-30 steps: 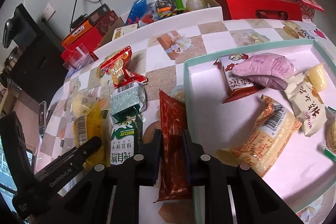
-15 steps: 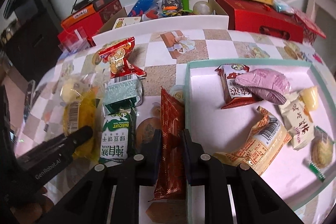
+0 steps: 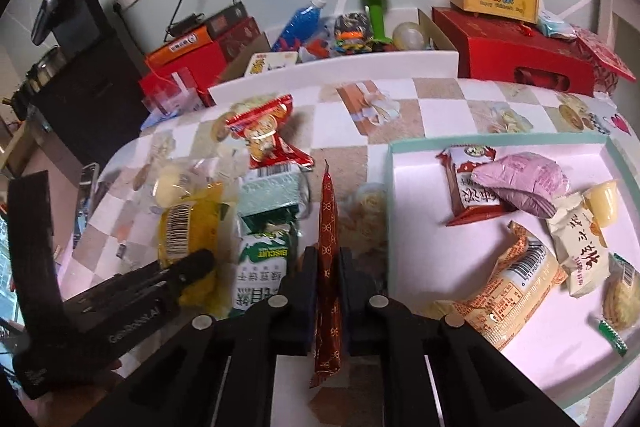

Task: Organize snacks
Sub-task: 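Lift the yellow bread bag with the left tool while the right tool lifts the red packet, then carry both snacks over the white tray and open both tools to release them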

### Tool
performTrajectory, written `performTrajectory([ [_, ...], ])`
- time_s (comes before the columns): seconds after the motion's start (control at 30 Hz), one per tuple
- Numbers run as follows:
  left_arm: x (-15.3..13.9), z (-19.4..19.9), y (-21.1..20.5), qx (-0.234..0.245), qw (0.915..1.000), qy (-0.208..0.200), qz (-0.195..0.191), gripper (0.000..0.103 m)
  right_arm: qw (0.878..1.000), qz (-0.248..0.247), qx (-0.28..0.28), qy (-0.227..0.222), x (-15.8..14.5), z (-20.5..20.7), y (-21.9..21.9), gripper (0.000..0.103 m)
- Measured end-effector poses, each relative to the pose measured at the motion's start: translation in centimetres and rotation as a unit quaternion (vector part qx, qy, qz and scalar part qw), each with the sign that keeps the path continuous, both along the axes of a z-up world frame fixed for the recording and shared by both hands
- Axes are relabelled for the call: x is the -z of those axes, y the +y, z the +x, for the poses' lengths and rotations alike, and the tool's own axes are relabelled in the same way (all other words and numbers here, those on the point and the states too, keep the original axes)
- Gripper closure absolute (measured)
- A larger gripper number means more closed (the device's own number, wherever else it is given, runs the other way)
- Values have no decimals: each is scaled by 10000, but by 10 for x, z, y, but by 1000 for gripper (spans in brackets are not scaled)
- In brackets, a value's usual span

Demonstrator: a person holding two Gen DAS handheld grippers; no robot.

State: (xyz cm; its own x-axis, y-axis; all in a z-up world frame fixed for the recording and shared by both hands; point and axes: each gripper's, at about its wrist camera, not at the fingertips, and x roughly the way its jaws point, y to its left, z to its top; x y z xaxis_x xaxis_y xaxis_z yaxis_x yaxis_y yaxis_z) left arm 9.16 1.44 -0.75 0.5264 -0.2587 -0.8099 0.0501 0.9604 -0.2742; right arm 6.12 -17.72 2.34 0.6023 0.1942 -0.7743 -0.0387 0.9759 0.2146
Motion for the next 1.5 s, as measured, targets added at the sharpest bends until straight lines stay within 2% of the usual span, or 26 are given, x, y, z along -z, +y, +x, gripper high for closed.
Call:
performTrajectory([
  [0.4,-26,-7,-3,54,9993,-364,-72,62,9988,296,45,-393,-26,-11,-10,93],
  [0.67,-38,-11,-28,331,9981,-508,-130,62,9971,416,335,-541,-38,-19,-36,93],
  [0.87,-44,-20,-73,901,9939,-579,-256,62,9927,372,906,-697,-51,-34,-80,93],
  [1.13,-41,-32,-135,1594,9855,-538,-220,62,9769,133,2000,-738,-59,-66,-158,93],
  [1.27,-39,-31,-153,1690,9839,-557,-144,62,9684,18,2401,-682,-59,-79,-185,93],
  [1.43,-28,-23,-164,1539,9859,-579,319,62,9630,-11,2651,-492,-49,-83,-205,93],
  [1.5,-21,-20,-167,1538,9861,-500,371,62,9620,-13,2699,-415,-44,-83,-211,93],
])
